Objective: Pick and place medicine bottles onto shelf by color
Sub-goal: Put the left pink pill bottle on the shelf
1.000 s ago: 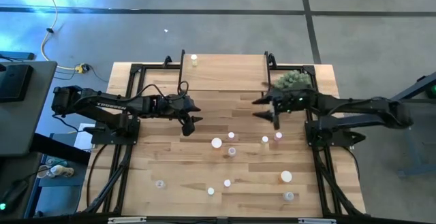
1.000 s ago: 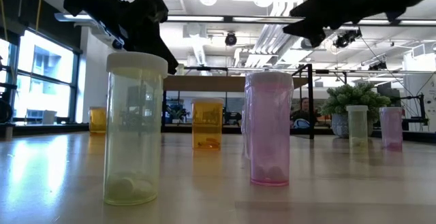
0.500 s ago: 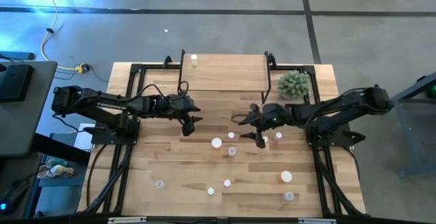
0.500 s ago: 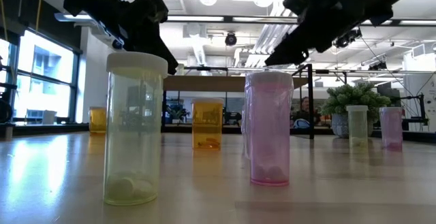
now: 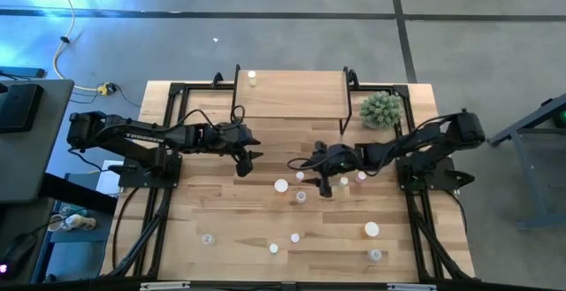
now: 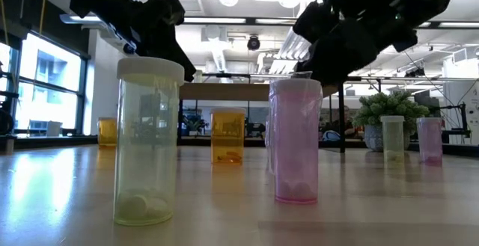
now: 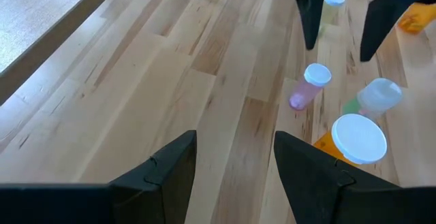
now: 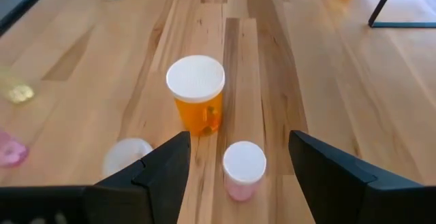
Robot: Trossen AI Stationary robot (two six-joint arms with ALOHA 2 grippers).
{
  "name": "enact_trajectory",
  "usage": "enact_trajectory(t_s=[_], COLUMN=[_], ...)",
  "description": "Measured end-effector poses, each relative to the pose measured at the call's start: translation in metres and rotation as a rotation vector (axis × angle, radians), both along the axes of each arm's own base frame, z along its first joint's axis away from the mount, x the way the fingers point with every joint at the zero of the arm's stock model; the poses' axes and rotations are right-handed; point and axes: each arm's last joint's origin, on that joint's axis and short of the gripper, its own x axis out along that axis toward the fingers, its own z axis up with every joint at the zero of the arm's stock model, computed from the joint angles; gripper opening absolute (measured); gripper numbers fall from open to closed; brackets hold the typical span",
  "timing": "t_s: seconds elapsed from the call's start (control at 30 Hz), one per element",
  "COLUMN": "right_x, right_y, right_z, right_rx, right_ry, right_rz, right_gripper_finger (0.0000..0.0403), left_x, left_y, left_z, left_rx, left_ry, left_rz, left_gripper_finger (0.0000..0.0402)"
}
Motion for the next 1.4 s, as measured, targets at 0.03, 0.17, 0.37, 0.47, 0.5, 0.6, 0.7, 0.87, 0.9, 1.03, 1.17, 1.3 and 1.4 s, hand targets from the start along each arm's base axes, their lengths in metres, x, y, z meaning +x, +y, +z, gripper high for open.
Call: enact_trajectory(t_s=[0.03, 0.17, 0.37, 0.47, 0.5, 0.6, 0.7, 0.87, 0.9, 1.03, 1.17, 1.3, 1.4], right_x=[0.001, 0.006, 0.011, 0.012, 0.012, 0.012, 0.012, 0.011, 0.011, 0.011, 0.011, 0.012, 0.015], right_y=[0.0, 0.0, 0.001, 0.001, 0.001, 0.001, 0.001, 0.001, 0.001, 0.001, 0.0, 0.0, 0.0], right_z=[-0.003, -0.01, -0.024, -0.029, -0.03, -0.03, -0.03, -0.031, -0.031, -0.031, -0.03, -0.029, -0.024], right_rx=[-0.002, -0.002, -0.003, -0.002, 0.001, 0.014, 0.014, 0.013, 0.012, 0.011, 0.011, 0.018, 0.02], right_ry=[0.003, -0.002, 0.01, 0.024, 0.023, 0.028, 0.027, 0.036, 0.037, 0.037, 0.036, 0.026, 0.004], right_rz=[0.002, 0.002, 0.002, 0.001, -0.001, -0.009, -0.009, -0.009, -0.009, -0.008, -0.009, -0.014, -0.017], right_gripper_finger=[0.024, 0.024, 0.024, 0.024, 0.0239, 0.0227, 0.0203, 0.0156, 0.0148, 0.0123, 0.0109, 0.0107, 0.0108], left_x=[0.0, 0.0, 0.0, 0.0, 0.0, 0.0, 0.0, 0.0, 0.0, 0.0, 0.0, 0.0, 0.0], left_y=[0.0, 0.0, 0.0, 0.0, 0.0, 0.0, 0.0, 0.0, 0.0, 0.0, 0.0, 0.0, 0.0], left_z=[0.0, 0.0, 0.0, 0.0, 0.0, 0.0, 0.0, 0.0, 0.0, 0.0, 0.0, 0.0, 0.0], left_rx=[0.0, 0.0, 0.0, 0.0, 0.0, -0.001, 0.0, 0.0, 0.0, 0.0, 0.0, 0.0, 0.0], left_ry=[0.0, 0.0, 0.0, 0.0, 0.0, 0.0, 0.0, 0.0, 0.0, 0.0, 0.001, 0.001, 0.001], left_rz=[0.0, 0.0, 0.0, 0.001, 0.0, 0.0, 0.0, 0.001, 0.0, 0.0, 0.0, 0.0, 0.0], left_gripper_finger=[0.0186, 0.0186, 0.0186, 0.0186, 0.0186, 0.0186, 0.0186, 0.0186, 0.0186, 0.0186, 0.0186, 0.0186, 0.0186])
